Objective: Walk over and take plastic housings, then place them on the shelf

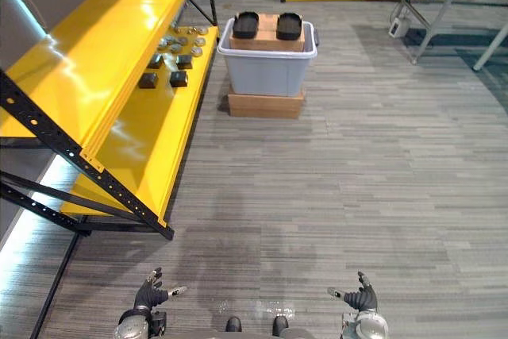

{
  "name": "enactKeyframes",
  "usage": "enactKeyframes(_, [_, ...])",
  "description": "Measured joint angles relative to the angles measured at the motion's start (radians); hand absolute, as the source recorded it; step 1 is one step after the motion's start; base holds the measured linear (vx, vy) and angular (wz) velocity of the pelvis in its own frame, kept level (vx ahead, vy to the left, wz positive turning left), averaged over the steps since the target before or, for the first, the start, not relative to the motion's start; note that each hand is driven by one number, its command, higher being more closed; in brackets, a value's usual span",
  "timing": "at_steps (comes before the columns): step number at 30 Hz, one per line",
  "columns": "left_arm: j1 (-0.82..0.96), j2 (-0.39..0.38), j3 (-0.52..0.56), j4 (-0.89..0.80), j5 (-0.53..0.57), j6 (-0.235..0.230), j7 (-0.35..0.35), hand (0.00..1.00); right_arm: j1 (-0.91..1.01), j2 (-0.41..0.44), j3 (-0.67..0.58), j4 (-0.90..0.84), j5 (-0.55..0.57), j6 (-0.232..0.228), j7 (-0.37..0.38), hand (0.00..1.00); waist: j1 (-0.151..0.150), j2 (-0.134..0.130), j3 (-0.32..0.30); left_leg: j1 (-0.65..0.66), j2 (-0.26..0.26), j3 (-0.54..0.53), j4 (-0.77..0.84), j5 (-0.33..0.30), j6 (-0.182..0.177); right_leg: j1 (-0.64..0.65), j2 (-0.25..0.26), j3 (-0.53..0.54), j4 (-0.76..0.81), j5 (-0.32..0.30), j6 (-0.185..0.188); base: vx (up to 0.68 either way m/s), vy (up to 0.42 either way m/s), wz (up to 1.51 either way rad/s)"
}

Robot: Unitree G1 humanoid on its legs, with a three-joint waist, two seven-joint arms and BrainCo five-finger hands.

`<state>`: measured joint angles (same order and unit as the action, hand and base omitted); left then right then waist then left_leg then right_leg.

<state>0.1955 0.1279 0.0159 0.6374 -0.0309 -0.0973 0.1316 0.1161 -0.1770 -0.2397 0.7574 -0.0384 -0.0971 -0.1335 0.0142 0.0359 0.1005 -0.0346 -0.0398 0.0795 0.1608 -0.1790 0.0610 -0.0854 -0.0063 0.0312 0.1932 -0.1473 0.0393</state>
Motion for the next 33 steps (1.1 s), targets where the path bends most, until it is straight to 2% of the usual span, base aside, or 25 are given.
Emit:
enactKeyframes(2, [-0.008,0.000,0.011,-0.007,-0.004,0.000,0.000,0.00,-0.009,-0.002,0.000,-0.003,0.004,0.014,-0.001,0.00,-0.004,0.008,0.011,0.008,-0.015,0.003,0.030,-0.027,0.014,-0.054,-0.018,-0.005,0.155,-0.061,0.035,0.10,0.080,-0.08])
enactKeyframes(4, [-0.030,0.006,0.016,-0.010,-0.007,0.002,0.002,0.00,-0.008,0.001,0.002,-0.004,0.015,0.026,0.000,0.00,-0.008,0.013,0.038,0.046,-0.015,-0.010,0.016,-0.035,0.026,-0.120,-0.025,-0.051,0.313,-0.093,0.049,0.17,0.064,0.13])
enactKeyframes(5, [-0.043,0.009,0.022,-0.010,-0.008,0.002,0.003,0.00,-0.009,0.001,0.002,-0.004,0.021,0.033,0.000,0.00,-0.017,0.015,0.042,0.064,-0.012,-0.022,0.007,-0.041,0.029,-0.142,-0.024,-0.078,0.318,-0.114,0.035,0.21,0.039,0.22])
enactKeyframes(7, [-0.045,0.014,0.028,-0.009,-0.015,0.002,0.004,0.00,-0.022,-0.006,0.004,-0.011,0.021,0.033,-0.002,0.00,-0.028,0.017,0.053,0.096,-0.003,-0.032,-0.010,-0.056,0.026,-0.186,-0.014,-0.106,0.290,-0.114,0.032,0.25,-0.013,0.14])
enactKeyframes(9, [-0.053,0.014,0.031,-0.008,-0.030,0.003,0.006,0.00,-0.036,-0.016,0.005,-0.015,0.021,0.033,-0.002,0.00,-0.036,0.026,0.067,0.126,0.025,-0.041,-0.023,-0.075,0.012,-0.242,0.013,-0.122,0.215,-0.092,0.023,0.25,-0.043,0.15])
enactKeyframes(10, [-0.066,0.015,0.033,-0.008,-0.039,0.003,0.009,0.00,-0.041,-0.021,0.005,-0.019,0.021,0.033,-0.003,0.00,-0.046,0.022,0.079,0.148,0.041,-0.055,-0.035,-0.083,0.001,-0.272,0.018,-0.126,0.140,-0.035,0.015,0.36,-0.097,0.34])
enactKeyframes(11, [-0.069,0.019,0.034,-0.008,-0.039,0.002,0.018,0.00,-0.042,-0.022,0.005,-0.028,0.020,0.035,-0.003,0.00,-0.049,0.009,0.084,0.173,0.045,-0.063,-0.047,-0.093,-0.019,-0.289,0.017,-0.125,0.077,0.059,0.004,0.39,-0.119,0.40])
enactKeyframes(12, [-0.067,0.019,0.033,-0.006,-0.039,0.003,0.023,0.00,-0.039,-0.024,0.005,-0.036,0.020,0.035,-0.004,0.00,-0.056,0.001,0.084,0.183,0.047,-0.073,-0.047,-0.101,-0.033,-0.291,0.012,-0.128,0.064,0.119,-0.002,0.42,-0.141,0.36])
enactKeyframes(13, [-0.064,0.015,0.033,-0.003,-0.039,0.003,0.024,0.00,-0.036,-0.029,0.004,-0.037,0.020,0.035,-0.010,0.00,-0.059,-0.002,0.080,0.196,0.056,-0.082,-0.044,-0.113,-0.051,-0.288,0.006,-0.147,0.073,0.196,-0.057,0.37,-0.156,0.22])
enactKeyframes(14, [-0.070,0.005,0.033,0.000,-0.038,0.002,0.023,0.00,-0.041,-0.038,0.000,-0.038,0.020,0.035,-0.020,0.00,-0.058,0.015,0.081,0.193,0.083,-0.086,-0.028,-0.113,-0.071,-0.299,0.021,-0.167,0.122,0.157,-0.095,0.44,-0.210,0.19])
enactKeyframes(15, [-0.079,0.003,0.033,0.001,-0.038,0.003,0.023,0.00,-0.054,-0.039,0.001,-0.042,0.020,0.035,-0.020,0.00,-0.056,0.015,0.081,0.179,0.088,-0.088,0.011,-0.103,-0.089,-0.317,0.021,-0.173,0.181,0.103,-0.111,0.51,-0.270,0.08])
enactKeyframes(17, [-0.077,-0.007,0.034,0.003,-0.039,0.003,0.023,0.00,-0.053,-0.034,0.004,-0.051,0.020,0.035,-0.019,0.00,-0.055,0.016,0.081,0.153,0.093,-0.091,0.137,-0.095,-0.101,-0.296,0.021,-0.180,0.227,0.042,-0.128,0.43,-0.240,0.17])
enactKeyframes(18, [-0.070,-0.019,0.035,0.003,-0.039,0.003,0.023,0.00,-0.041,-0.026,0.013,-0.065,0.020,0.036,-0.018,0.00,-0.056,0.020,0.082,0.106,0.096,-0.094,0.319,-0.066,-0.136,-0.239,0.022,-0.190,0.226,0.006,-0.137,0.43,-0.239,0.26])
enactKeyframes(19, [-0.054,-0.032,0.036,-0.003,-0.039,0.002,0.022,0.00,-0.025,-0.019,0.036,-0.092,0.020,0.036,-0.017,0.00,-0.052,0.018,0.084,0.030,0.113,-0.094,0.551,0.019,-0.143,-0.171,0.027,-0.191,0.210,-0.025,-0.150,0.41,-0.231,0.21])
enactKeyframes(21, [-0.034,-0.041,0.035,-0.003,-0.040,0.003,0.017,0.00,-0.022,-0.014,0.070,-0.107,0.019,0.030,-0.016,0.00,-0.048,0.021,0.083,-0.072,0.162,-0.047,0.811,0.014,-0.134,-0.088,0.047,-0.183,0.179,-0.046,-0.165,0.33,-0.186,-0.19])
enactKeyframes(22, [-0.018,-0.045,0.035,-0.005,-0.043,0.005,0.007,0.00,-0.022,-0.005,0.091,-0.111,0.019,0.029,-0.017,0.00,-0.022,0.020,0.085,-0.155,0.212,0.009,0.960,-0.002,-0.107,-0.019,0.068,-0.153,0.139,-0.054,-0.177,0.35,-0.162,-0.47])
enactKeyframes(23, [-0.016,-0.046,0.034,-0.005,-0.045,0.005,0.003,0.00,-0.020,0.000,0.093,-0.113,0.019,0.029,-0.017,0.00,-0.012,0.016,0.087,-0.187,0.214,0.020,0.980,-0.009,-0.100,0.005,0.073,-0.142,0.120,-0.056,-0.179,0.29,-0.098,-0.55])
enactKeyframes(25, [0.002,-0.051,0.033,-0.007,-0.056,0.006,0.001,0.00,-0.016,0.007,0.093,-0.112,0.019,0.033,-0.017,0.00,0.008,0.012,0.089,-0.281,0.197,0.034,0.926,-0.029,-0.075,0.080,0.074,-0.107,0.056,-0.058,-0.183,0.29,-0.040,-0.40])
enactKeyframes(27, [0.024,-0.052,0.035,-0.008,-0.069,0.006,0.002,0.00,-0.020,0.004,0.090,-0.101,0.019,0.036,-0.017,0.00,0.014,0.018,0.090,-0.330,0.159,0.048,0.739,-0.033,-0.071,0.141,0.071,-0.079,-0.003,-0.055,-0.178,0.37,0.018,-0.40])
enactKeyframes(28, [0.029,-0.058,0.037,-0.007,-0.075,0.007,0.003,0.00,-0.021,0.000,0.085,-0.080,0.018,0.037,-0.018,0.00,0.027,0.020,0.090,-0.337,0.127,0.060,0.544,-0.027,-0.080,0.181,0.065,-0.059,-0.046,-0.052,-0.171,0.38,0.048,-0.39])
enactKeyframes(29, [0.027,-0.066,0.037,-0.007,-0.076,0.006,0.003,0.00,-0.026,-0.005,0.079,-0.053,0.017,0.038,-0.018,0.00,0.033,0.021,0.090,-0.336,0.101,0.058,0.361,0.004,-0.116,0.211,0.059,-0.050,-0.082,-0.051,-0.159,0.49,0.069,-0.38])
enactKeyframes(30, [0.023,-0.083,0.035,-0.004,-0.077,0.005,0.002,0.00,-0.036,-0.020,0.071,-0.018,0.016,0.039,-0.019,0.00,0.041,0.041,0.085,-0.339,0.081,0.060,0.101,0.073,-0.163,0.256,0.067,-0.039,-0.137,-0.055,-0.146,0.48,0.081,-0.25])
enactKeyframes(31, [0.018,-0.089,0.034,0.002,-0.077,0.005,0.002,0.00,-0.039,-0.029,0.071,-0.007,0.014,0.040,-0.019,0.00,0.049,0.052,0.085,-0.349,0.079,0.059,0.053,0.093,-0.163,0.268,0.074,-0.031,-0.154,-0.060,-0.138,0.41,0.093,-0.32])
enactKeyframes(32, [0.017,-0.090,0.035,0.007,-0.077,0.006,0.002,0.00,-0.043,-0.036,0.072,0.014,0.008,0.042,-0.020,0.00,0.059,0.059,0.083,-0.361,0.076,0.059,0.027,0.102,-0.151,0.297,0.078,-0.028,-0.175,-0.072,-0.119,0.49,0.161,-0.40])
enactKeyframes(33, [0.019,-0.085,0.037,0.028,-0.077,0.007,0.002,0.00,-0.040,-0.034,0.073,0.024,0.006,0.048,-0.019,0.00,0.061,0.042,0.078,-0.355,0.053,0.059,0.046,0.196,-0.074,0.350,0.055,-0.027,-0.187,-0.099,-0.073,0.41,0.139,-0.34])
